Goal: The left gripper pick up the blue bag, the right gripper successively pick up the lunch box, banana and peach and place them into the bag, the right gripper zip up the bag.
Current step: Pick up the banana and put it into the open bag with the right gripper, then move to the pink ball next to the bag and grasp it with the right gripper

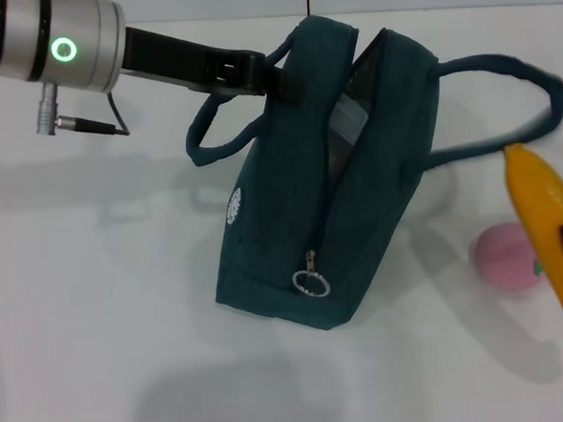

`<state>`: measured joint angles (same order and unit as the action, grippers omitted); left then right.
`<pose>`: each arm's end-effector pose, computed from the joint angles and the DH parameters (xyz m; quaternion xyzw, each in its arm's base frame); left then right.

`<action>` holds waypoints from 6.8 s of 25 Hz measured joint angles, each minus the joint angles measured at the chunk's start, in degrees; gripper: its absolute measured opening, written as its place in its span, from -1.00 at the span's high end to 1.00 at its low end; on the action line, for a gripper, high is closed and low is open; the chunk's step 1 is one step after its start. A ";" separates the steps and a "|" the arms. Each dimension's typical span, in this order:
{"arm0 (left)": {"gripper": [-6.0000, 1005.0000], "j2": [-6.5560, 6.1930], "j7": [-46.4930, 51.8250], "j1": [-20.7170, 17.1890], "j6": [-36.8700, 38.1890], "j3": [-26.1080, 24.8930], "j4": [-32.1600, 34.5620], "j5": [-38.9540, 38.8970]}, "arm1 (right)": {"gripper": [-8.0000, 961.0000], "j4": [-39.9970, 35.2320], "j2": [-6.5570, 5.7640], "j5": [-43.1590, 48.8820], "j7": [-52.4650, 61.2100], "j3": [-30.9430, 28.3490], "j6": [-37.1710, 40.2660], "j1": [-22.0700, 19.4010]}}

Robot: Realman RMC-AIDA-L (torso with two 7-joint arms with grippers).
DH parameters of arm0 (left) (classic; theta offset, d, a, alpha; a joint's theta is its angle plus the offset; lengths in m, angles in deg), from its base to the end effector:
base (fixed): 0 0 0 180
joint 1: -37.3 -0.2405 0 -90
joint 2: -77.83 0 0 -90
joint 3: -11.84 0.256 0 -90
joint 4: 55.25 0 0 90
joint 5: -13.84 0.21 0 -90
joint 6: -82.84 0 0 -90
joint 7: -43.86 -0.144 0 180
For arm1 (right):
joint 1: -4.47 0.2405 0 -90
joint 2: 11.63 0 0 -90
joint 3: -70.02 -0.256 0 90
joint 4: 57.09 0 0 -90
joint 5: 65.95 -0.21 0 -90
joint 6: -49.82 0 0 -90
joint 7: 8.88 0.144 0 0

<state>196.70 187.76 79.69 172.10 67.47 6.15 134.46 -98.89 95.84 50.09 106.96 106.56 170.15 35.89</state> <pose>-0.1356 0.3871 0.0219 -0.8864 -0.4384 -0.1402 0.0496 0.2522 0.2947 0.0975 0.8828 -0.3993 -0.2265 0.0993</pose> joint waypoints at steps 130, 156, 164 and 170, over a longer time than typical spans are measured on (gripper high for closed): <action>0.88 0.39 1.87 0.07 -0.59 2.90 0.13 -1.98 | -0.42 -2.34 3.27 -21.89 -11.86 1.92 -9.79 -4.20; 0.88 0.49 1.80 1.08 -1.11 2.46 0.00 -1.97 | -0.38 -29.35 7.76 18.37 6.73 15.00 -24.38 -3.86; 0.88 0.32 1.70 1.06 -1.11 2.21 0.00 -1.97 | -0.37 -22.96 7.69 19.71 6.57 18.23 -26.34 -1.04; 0.88 0.22 1.46 0.90 -1.11 2.19 -0.04 -1.97 | -0.36 -19.74 7.96 22.36 6.92 19.85 -27.59 0.56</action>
<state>196.92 189.22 80.59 170.99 69.67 6.11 132.49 -118.64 103.79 72.45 113.88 126.41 142.55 36.45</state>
